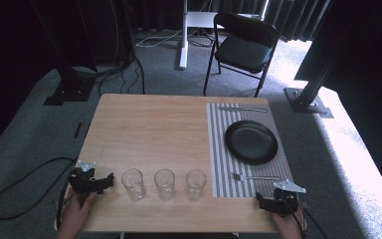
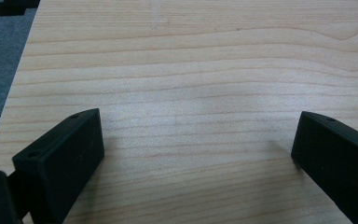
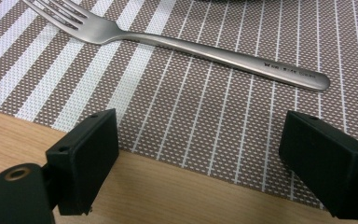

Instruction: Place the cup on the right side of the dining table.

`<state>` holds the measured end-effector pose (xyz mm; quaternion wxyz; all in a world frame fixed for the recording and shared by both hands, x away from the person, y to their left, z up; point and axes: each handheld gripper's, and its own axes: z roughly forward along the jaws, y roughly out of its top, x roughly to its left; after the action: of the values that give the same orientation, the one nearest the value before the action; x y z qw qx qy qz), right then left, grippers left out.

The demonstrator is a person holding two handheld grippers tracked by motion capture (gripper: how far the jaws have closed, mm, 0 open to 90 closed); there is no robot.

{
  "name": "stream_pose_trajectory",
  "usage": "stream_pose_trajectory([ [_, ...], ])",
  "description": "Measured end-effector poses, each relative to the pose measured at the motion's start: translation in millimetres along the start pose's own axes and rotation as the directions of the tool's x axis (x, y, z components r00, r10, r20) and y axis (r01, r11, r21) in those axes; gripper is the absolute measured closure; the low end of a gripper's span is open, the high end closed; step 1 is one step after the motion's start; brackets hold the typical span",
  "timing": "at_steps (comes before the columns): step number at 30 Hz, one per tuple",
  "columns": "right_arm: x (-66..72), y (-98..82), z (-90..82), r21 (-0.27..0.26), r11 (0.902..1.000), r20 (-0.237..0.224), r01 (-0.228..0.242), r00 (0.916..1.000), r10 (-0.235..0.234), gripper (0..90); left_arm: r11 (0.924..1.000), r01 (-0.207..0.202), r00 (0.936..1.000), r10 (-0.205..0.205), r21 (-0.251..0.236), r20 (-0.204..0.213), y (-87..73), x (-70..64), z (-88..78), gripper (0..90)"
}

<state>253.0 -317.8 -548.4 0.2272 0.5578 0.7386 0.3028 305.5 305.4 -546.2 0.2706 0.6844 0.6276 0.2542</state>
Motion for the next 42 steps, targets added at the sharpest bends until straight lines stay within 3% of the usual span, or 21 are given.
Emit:
stream_pose_trajectory([
  [13,-0.8,1.7,-0.1,0.015,0.9999,-0.006,0.007,1.0,-0.007,11.3,1.0,0.0,1.0,0.0,0.0,0.0,0.0,0.0,0.0,2.6],
  [22,0.1,7.7,0.1,0.06,0.9981,-0.006,0.009,0.9999,-0.008,11.5,1.0,0.0,1.0,0.0,0.0,0.0,0.0,0.0,0.0,2.6],
  [33,5.9,7.1,-1.8,0.056,0.9971,-0.037,0.051,0.9981,-0.049,13.1,1.0,0.0,1.0,0.0,0.0,0.0,0.0,0.0,0.0,2.6],
  [42,10.8,11.4,-4.9,0.05,0.997,-0.096,0.059,0.9939,-0.054,13.1,1.0,0.0,1.0,0.0,0.0,0.0,0.0,0.0,0.0,2.6],
])
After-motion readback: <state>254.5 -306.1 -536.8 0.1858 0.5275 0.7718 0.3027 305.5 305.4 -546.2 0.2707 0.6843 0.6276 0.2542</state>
